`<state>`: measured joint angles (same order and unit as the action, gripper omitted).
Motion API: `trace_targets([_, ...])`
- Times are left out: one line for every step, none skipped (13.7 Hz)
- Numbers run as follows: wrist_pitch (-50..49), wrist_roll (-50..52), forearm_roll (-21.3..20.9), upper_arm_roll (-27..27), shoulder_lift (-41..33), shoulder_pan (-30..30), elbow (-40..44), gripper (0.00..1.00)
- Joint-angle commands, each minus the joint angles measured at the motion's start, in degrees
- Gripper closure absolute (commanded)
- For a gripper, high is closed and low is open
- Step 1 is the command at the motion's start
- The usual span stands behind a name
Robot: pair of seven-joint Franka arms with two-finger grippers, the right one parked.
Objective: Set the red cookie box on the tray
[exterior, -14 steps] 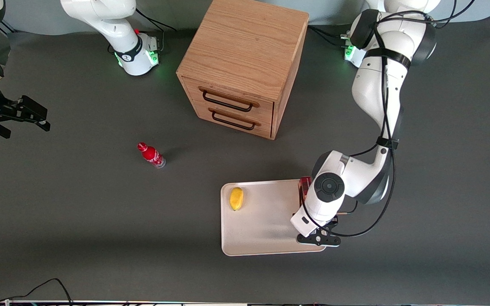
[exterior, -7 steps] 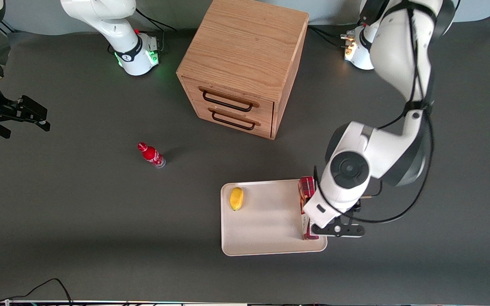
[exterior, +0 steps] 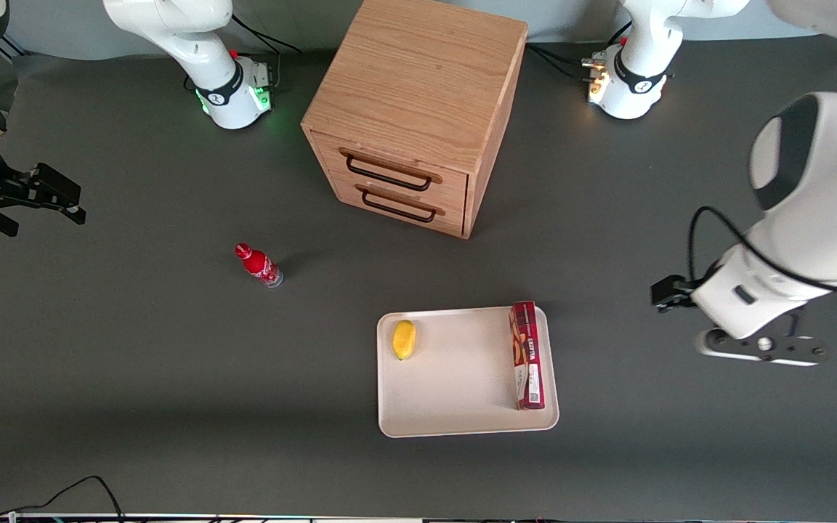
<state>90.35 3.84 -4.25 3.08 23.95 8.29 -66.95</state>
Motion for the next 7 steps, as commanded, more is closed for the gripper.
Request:
trace_targets([-3.4,-1.5,0.8,0.4,-7.1,-1.0,-5.3,0.0])
trace_targets([-4.1,-1.5,0.8,0.1,-10.0,-1.2,-7.5,0.0])
trace_targets([-4.1,-1.6,0.8,0.1,-12.8,-2.0,-9.5,0.0])
trace_targets([-4.5,-3.3,1.0,0.1,-14.2,-2.6,-10.0,0.0])
trace_targets([-6.0,-4.1,1.3,-0.1,-14.7,-2.7,-9.6,0.0])
trace_targets([-8.2,-4.6,1.3,-0.2,-14.8,-2.7,-8.8,0.0])
trace_targets([-8.7,-5.7,1.2,-0.3,-14.8,-3.1,-8.4,0.0])
